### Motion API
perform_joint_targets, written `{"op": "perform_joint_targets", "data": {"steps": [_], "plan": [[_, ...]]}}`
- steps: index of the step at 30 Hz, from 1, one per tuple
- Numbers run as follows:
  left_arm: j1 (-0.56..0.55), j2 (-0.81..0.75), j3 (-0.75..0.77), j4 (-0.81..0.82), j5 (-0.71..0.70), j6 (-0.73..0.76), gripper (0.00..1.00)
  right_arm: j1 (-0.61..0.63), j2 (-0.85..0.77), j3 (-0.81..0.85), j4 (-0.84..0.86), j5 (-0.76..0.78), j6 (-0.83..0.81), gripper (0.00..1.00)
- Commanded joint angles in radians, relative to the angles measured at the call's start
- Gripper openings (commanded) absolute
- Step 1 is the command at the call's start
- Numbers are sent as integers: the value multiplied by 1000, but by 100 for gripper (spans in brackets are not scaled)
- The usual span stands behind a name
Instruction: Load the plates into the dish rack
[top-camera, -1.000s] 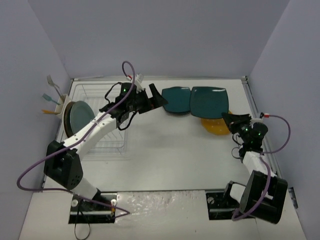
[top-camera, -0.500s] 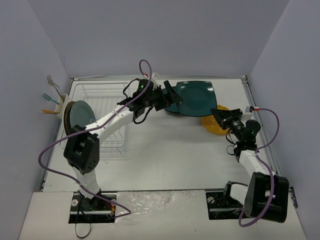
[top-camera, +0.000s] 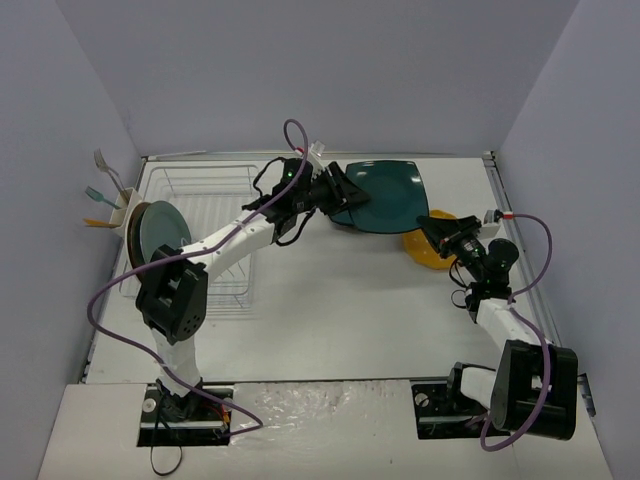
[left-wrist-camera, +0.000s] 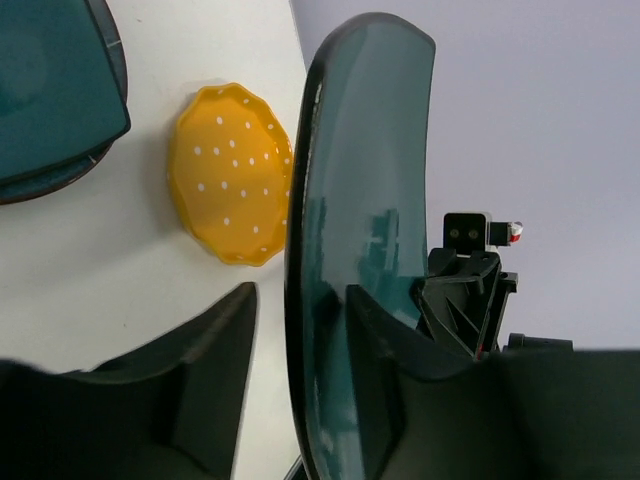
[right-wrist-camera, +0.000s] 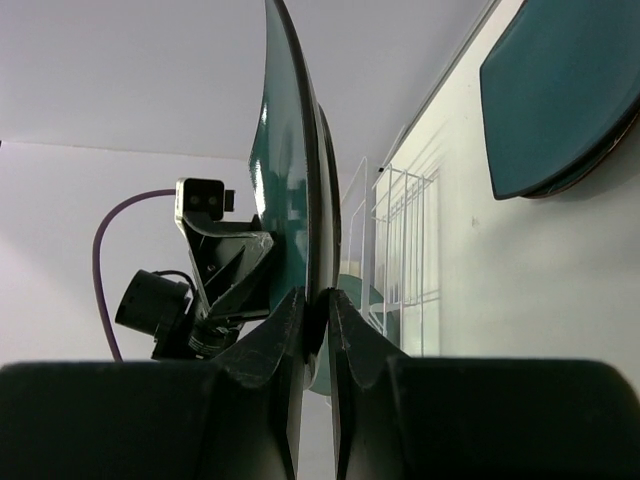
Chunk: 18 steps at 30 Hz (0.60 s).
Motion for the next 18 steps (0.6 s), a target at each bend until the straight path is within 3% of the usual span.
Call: {"op": "perform_joint_targets", "data": {"steps": [1,6,10,13,18], "plan": [[-6,-24,65,115,21,-25,32,10,-15,74,249,-31,58,0],[-7,-54,59,105,7,-1,1,14,-14,66,234,-48,41,0],[-6,-91,59,56,-7,56,0,16,-36,67,153,-70,-19,3],[-4,-133,66,-3,-15,133,0,14,-77,85,25,-80,-113,42],[11,-234,106,-200,-77,274,0,14,-121,168,-300,-81,-352,83]]}}
